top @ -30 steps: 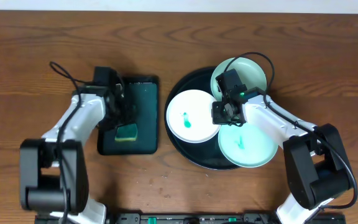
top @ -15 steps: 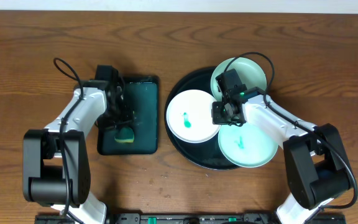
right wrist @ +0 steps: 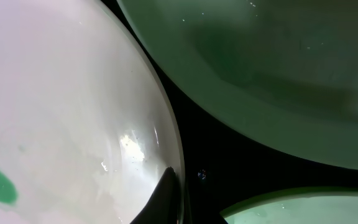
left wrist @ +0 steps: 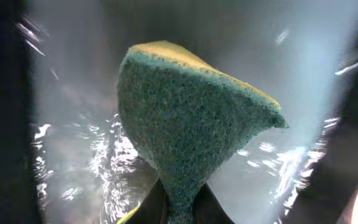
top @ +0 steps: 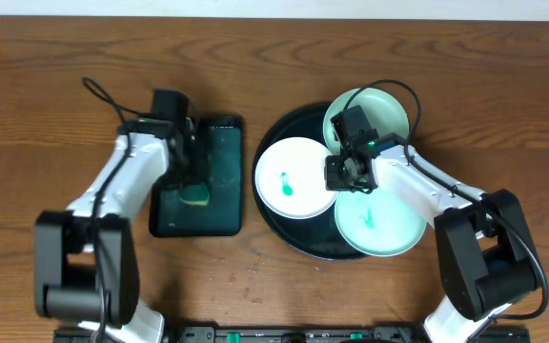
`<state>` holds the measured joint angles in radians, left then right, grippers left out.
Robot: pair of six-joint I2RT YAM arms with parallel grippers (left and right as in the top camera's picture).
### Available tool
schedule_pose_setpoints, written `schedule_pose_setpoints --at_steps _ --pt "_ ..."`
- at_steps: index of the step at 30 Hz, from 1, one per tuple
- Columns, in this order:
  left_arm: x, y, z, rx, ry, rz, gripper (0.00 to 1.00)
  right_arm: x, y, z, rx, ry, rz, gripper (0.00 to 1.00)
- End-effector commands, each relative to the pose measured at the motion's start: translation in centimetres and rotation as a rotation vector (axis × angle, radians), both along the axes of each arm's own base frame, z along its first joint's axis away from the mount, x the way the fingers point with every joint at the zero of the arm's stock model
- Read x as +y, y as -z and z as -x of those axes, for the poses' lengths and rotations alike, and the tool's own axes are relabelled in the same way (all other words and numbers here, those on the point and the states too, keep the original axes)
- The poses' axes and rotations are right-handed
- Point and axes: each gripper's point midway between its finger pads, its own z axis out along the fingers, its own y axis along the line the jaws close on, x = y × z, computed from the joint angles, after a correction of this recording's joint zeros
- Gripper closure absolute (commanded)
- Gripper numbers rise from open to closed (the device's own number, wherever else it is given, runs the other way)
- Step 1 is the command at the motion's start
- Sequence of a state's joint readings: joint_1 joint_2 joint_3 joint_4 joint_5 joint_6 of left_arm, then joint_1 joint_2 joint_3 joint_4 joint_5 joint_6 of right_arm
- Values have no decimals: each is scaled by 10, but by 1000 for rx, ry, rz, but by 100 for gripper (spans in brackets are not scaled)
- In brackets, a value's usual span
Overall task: Clean dirty plates on tray and stack at the side
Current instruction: 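Grasp the green sponge with the left gripper and lift it, then carry the sponge with the left gripper onto the white plate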
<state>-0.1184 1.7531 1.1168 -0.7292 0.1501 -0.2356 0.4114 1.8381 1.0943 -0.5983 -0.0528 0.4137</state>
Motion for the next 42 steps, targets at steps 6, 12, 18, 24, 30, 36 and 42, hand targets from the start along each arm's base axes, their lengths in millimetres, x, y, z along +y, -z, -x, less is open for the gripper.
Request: schedule_pose_setpoints --at_steps 6,12,18,24,30,36,42 --pt "4 19 15 92 12 -52 93 -3 12 12 53 -8 23 99" --pt "-1 -39 5 73 -19 -29 93 -4 12 12 55 -8 25 99" --pt "-45 -74 -3 -21 41 151 93 -3 12 12 55 -8 24 99" --pt "-100 -60 -2 -49 156 177 93 -3 12 12 54 -8 24 99" --pt "-164 -27 6 -36 214 209 93 -3 12 12 55 -7 24 99" --pt "-189 17 4 31 127 231 92 -2 13 13 56 -12 24 99" --pt "-204 41 5 78 141 295 93 -2 13 13 55 -12 24 99"
